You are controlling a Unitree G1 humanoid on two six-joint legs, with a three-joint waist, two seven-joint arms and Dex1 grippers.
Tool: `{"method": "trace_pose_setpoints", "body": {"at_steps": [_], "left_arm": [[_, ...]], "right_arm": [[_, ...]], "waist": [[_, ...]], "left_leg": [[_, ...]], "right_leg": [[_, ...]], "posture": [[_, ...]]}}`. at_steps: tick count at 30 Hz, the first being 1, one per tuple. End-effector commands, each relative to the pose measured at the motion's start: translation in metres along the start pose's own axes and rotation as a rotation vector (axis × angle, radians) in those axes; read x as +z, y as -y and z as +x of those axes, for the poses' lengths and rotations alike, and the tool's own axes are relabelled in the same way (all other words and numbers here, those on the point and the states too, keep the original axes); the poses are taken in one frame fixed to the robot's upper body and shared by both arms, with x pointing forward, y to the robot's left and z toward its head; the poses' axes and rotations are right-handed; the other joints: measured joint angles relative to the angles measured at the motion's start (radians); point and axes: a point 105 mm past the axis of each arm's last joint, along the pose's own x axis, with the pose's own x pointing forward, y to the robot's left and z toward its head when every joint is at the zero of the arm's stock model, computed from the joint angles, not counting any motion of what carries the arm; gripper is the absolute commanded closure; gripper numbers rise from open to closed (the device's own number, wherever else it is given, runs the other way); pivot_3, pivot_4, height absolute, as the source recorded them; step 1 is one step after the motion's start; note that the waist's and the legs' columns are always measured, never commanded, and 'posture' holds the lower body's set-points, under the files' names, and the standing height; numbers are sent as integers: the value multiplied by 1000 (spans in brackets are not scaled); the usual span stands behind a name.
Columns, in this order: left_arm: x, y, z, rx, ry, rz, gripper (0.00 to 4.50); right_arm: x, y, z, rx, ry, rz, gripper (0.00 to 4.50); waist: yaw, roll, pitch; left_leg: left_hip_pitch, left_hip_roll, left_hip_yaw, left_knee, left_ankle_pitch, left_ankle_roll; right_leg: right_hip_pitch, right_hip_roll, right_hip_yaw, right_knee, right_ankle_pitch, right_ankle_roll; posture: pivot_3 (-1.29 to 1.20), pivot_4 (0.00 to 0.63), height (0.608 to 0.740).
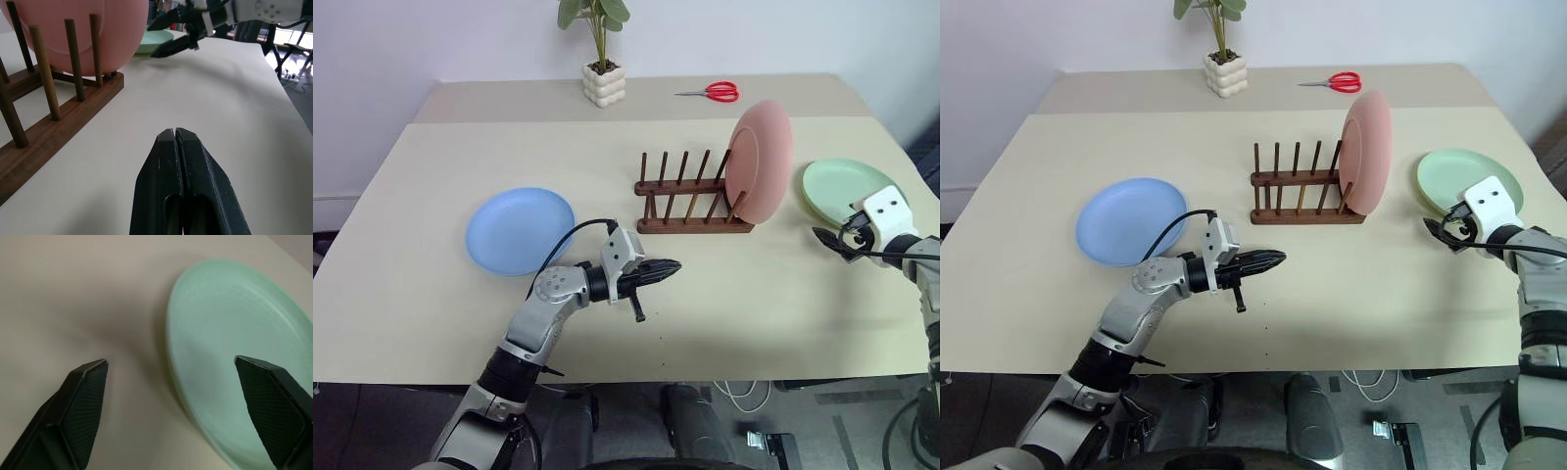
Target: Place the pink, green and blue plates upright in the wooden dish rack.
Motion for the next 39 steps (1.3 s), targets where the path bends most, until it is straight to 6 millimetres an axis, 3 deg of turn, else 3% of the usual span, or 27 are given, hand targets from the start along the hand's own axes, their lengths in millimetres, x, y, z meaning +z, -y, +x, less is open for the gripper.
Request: {"method": "trace_pose_setpoints", "body": {"at_steps": [1, 4, 10, 11, 14, 19, 25, 27, 28, 30, 33, 37, 39], "left_arm": [[12, 2, 0, -2, 43, 29, 4500], [12, 2, -1, 7, 43, 31, 4500], [11, 1, -2, 19, 41, 29, 4500], [11, 1, -2, 20, 40, 26, 4500], [11, 0, -2, 20, 40, 26, 4500], [11, -1, -1, 20, 42, 33, 4500], [11, -1, -1, 18, 41, 36, 4500], [11, -1, -1, 17, 42, 37, 4500], [11, -1, 0, 17, 42, 38, 4500], [11, -1, 0, 18, 44, 40, 4500], [12, -2, -1, 29, 48, 42, 4500], [12, -3, -3, 44, 50, 43, 4500], [12, -5, -5, 57, 51, 43, 4500]], "right_arm": [[-1, 10, 4, -53, -25, -65, 287], [-4, 12, 7, -68, -49, -65, 1126], [-6, 13, 9, -82, -53, -83, 4147], [-6, 13, 9, -82, -46, -87, 4463], [-3, 13, 9, -100, -26, -119, 4463], [34, 42, -4, -328, 114, -288, 4463], [120, 56, -32, -441, 378, -515, 4463], [132, 56, -37, -455, 407, -554, 4463], [160, 55, -46, -474, 489, -598, 4463], [207, 48, -64, -498, 641, -674, 4463], [252, 27, -84, -475, 824, -731, 4463], [277, -1, -94, -342, 986, -636, 4463], [291, -23, -103, -169, 1118, -439, 4463]], "waist": [[0, 0, 0], [2, 0, 0], [1, 0, 0], [0, 0, 0], [0, -1, 0], [0, 0, 0], [0, 1, 1], [0, 1, 1], [1, 1, 1], [0, 2, 1], [0, 4, 2], [4, 1, 1], [3, 0, 2]], "left_leg": [[0, 0, 0, 0, 0, 0], [0, 0, 0, 0, 0, 0], [0, 0, 0, 0, 0, 0], [0, 0, 0, 0, 0, 0], [0, 0, 0, 0, 0, 0], [0, 0, 0, 0, 0, 0], [0, 0, 0, -1, 0, 0], [0, 0, 0, -1, 0, 0], [0, 0, 0, -1, 0, 0], [0, 0, 0, 0, 0, 0], [0, 0, 0, -1, 0, 0], [0, 0, -1, -1, 0, 0], [-1, 0, -1, 0, 0, 0]], "right_leg": [[0, 0, 0, 0, 0, 0], [0, 0, 0, 0, 0, 0], [0, 0, 0, 0, 0, 0], [0, 0, 0, 0, 0, 0], [0, 0, 0, 0, 0, 0], [0, 0, 0, 0, 0, 0], [0, 0, 0, 0, 0, 0], [0, 0, 0, 0, 0, 0], [0, 0, 0, 0, 0, 0], [0, 0, 0, 0, 0, 0], [-1, 0, 1, 1, 0, 0], [-1, 0, -1, 0, 0, 0], [0, 0, -1, 0, 0, 0]], "posture": [[0, 150, 730], [0, 150, 730], [0, 150, 730], [0, 150, 730], [0, 150, 730], [0, 150, 730], [0, 150, 730], [0, 150, 730], [0, 150, 730], [0, 150, 730], [0, 150, 730], [0, 150, 730], [0, 150, 730]]}}
